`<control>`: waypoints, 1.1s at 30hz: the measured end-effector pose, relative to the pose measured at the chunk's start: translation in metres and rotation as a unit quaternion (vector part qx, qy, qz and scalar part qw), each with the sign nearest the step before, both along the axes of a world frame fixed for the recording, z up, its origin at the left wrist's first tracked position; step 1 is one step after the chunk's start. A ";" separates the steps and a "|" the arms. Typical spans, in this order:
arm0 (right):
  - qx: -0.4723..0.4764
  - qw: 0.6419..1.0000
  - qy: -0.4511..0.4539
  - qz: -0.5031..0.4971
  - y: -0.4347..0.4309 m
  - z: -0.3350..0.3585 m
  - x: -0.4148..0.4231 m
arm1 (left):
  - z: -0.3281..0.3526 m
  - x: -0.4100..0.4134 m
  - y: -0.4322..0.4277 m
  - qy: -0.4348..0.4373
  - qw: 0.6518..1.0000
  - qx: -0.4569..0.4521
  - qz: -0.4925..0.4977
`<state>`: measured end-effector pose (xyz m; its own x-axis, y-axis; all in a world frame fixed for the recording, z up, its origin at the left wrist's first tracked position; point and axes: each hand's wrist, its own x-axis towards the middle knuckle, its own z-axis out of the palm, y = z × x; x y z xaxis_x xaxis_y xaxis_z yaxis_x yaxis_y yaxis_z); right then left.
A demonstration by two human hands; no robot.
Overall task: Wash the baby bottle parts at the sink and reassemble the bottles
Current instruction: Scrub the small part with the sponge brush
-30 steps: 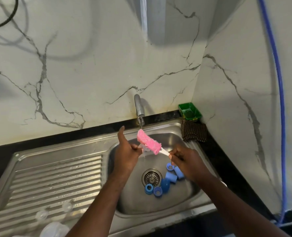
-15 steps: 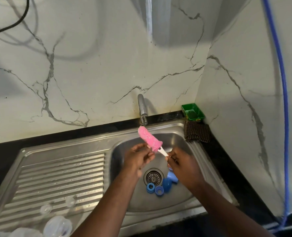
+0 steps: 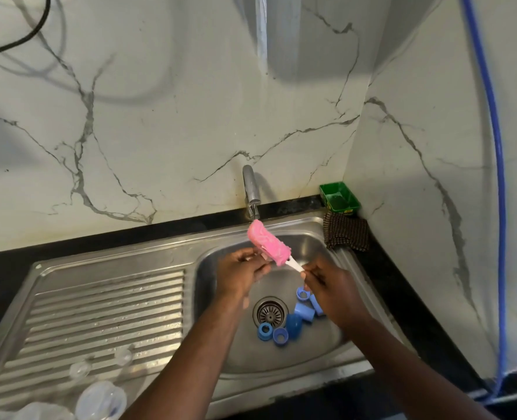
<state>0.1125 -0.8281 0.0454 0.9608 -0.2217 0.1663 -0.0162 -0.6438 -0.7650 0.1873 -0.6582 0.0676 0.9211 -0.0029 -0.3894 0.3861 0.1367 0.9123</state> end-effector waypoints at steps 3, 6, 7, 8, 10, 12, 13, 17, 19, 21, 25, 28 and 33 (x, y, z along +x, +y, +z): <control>-0.031 0.999 0.007 -0.013 -0.007 0.000 -0.003 | -0.006 0.002 0.006 -0.058 0.990 0.118 -0.048; -0.104 0.994 0.021 -0.009 -0.002 0.007 0.009 | -0.015 -0.002 0.002 -0.190 0.918 0.325 -0.126; -0.113 0.993 0.032 -0.008 -0.001 0.008 0.011 | -0.017 -0.005 0.001 -0.204 0.910 0.336 -0.129; -0.103 0.994 0.040 -0.009 -0.001 0.009 0.012 | -0.016 -0.006 0.001 -0.200 0.918 0.320 -0.122; -0.056 0.997 0.049 -0.016 -0.004 0.007 0.008 | -0.013 0.000 0.007 -0.135 0.963 0.222 -0.077; -0.014 0.998 0.062 -0.017 -0.007 0.004 0.002 | -0.012 0.008 0.015 -0.067 0.993 0.098 -0.026; 0.015 0.997 0.072 -0.014 -0.008 0.002 0.000 | -0.011 0.010 0.017 -0.041 0.998 0.037 -0.012; 0.129 0.986 0.109 -0.006 0.001 0.000 0.011 | -0.011 0.003 0.010 -0.030 0.999 -0.043 0.010; 0.137 0.984 0.110 0.002 0.004 -0.001 0.012 | -0.016 0.003 0.007 -0.042 0.998 -0.018 0.036; 0.108 0.989 0.104 0.013 0.004 -0.002 0.007 | -0.024 0.007 0.008 -0.059 0.996 0.032 0.053; 0.064 0.993 0.092 0.026 -0.003 -0.001 -0.004 | -0.032 0.013 0.012 -0.059 0.990 0.062 0.112; 0.057 0.996 0.069 0.022 -0.005 0.004 -0.008 | -0.035 0.013 0.017 -0.030 0.992 0.039 0.115; 0.010 0.997 0.059 0.043 -0.008 0.007 -0.006 | -0.035 0.003 0.010 0.010 0.999 -0.016 0.045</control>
